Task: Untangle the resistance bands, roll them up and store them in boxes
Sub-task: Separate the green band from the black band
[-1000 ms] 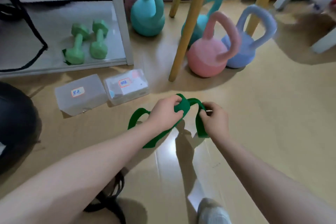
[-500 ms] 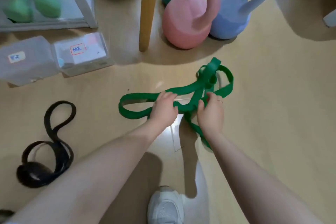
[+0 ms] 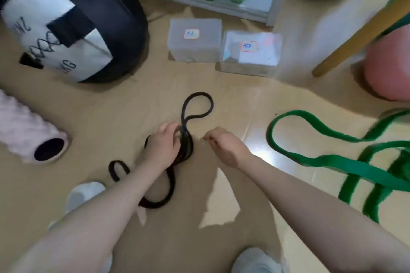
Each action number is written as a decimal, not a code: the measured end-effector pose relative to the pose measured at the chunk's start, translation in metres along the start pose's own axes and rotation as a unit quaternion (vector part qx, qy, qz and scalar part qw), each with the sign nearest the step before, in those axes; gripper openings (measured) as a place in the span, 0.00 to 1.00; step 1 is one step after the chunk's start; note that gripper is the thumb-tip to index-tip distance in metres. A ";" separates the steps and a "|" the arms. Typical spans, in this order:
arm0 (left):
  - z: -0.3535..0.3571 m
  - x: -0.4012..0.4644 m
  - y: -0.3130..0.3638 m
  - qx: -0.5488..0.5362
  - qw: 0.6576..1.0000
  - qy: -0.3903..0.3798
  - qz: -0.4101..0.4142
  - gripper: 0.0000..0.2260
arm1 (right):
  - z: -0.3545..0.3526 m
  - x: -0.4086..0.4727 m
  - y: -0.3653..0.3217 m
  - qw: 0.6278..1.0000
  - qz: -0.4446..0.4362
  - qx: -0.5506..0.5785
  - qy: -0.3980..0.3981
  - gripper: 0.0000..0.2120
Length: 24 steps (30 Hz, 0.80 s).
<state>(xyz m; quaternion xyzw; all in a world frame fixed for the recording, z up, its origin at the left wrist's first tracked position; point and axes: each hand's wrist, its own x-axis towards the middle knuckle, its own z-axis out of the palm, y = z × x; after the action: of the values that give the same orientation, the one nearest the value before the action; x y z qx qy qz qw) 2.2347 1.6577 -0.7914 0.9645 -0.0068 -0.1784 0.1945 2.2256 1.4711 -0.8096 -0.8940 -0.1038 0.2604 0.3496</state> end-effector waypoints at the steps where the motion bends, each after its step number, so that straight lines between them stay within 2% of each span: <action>1: -0.007 -0.003 -0.017 0.002 1.000 0.012 -0.023 0.19 | 0.006 0.014 -0.013 0.999 -0.029 -0.025 -0.006 0.16; 4: -0.019 -0.020 -0.057 -0.042 0.994 0.007 -0.097 0.23 | 0.026 0.048 -0.039 0.987 -0.082 -0.135 -0.039 0.22; 7: -0.009 -0.037 -0.077 -0.064 0.984 -0.026 -0.163 0.27 | 0.049 0.064 -0.039 0.967 -0.114 -0.211 -0.088 0.23; 9: 0.010 -0.045 -0.082 -0.111 0.974 -0.030 -0.196 0.28 | 0.063 0.064 -0.030 0.958 -0.138 -0.228 -0.105 0.24; 14: 0.051 -0.051 -0.070 -0.161 0.963 0.023 -0.214 0.22 | 0.068 0.054 -0.009 0.955 -0.172 -0.231 -0.064 0.29; 16: 0.056 -0.050 -0.063 -0.162 0.961 0.036 -0.221 0.18 | 0.067 0.052 -0.010 0.945 -0.182 -0.268 -0.047 0.22; 18: 0.059 -0.049 -0.059 -0.162 0.963 0.040 -0.212 0.14 | 0.070 0.053 -0.015 0.943 -0.191 -0.271 0.015 0.11; 19: 0.059 -0.048 -0.059 -0.163 0.963 0.035 -0.212 0.13 | 0.071 0.054 -0.018 0.946 -0.189 -0.259 0.038 0.08; 22: 0.050 -0.040 -0.059 -0.208 0.951 0.016 -0.227 0.11 | 0.073 0.054 -0.022 0.960 -0.151 -0.221 0.081 0.05; 24: 0.033 -0.030 -0.063 -0.237 0.945 0.009 -0.224 0.10 | 0.066 0.052 -0.019 0.972 -0.096 -0.185 0.105 0.04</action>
<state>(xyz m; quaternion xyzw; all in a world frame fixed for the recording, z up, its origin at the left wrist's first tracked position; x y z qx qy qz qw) 2.1919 1.7059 -0.8333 0.8686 0.2537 -0.2052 0.3729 2.2337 1.5410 -0.8579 -0.9514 -0.1981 0.1064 0.2102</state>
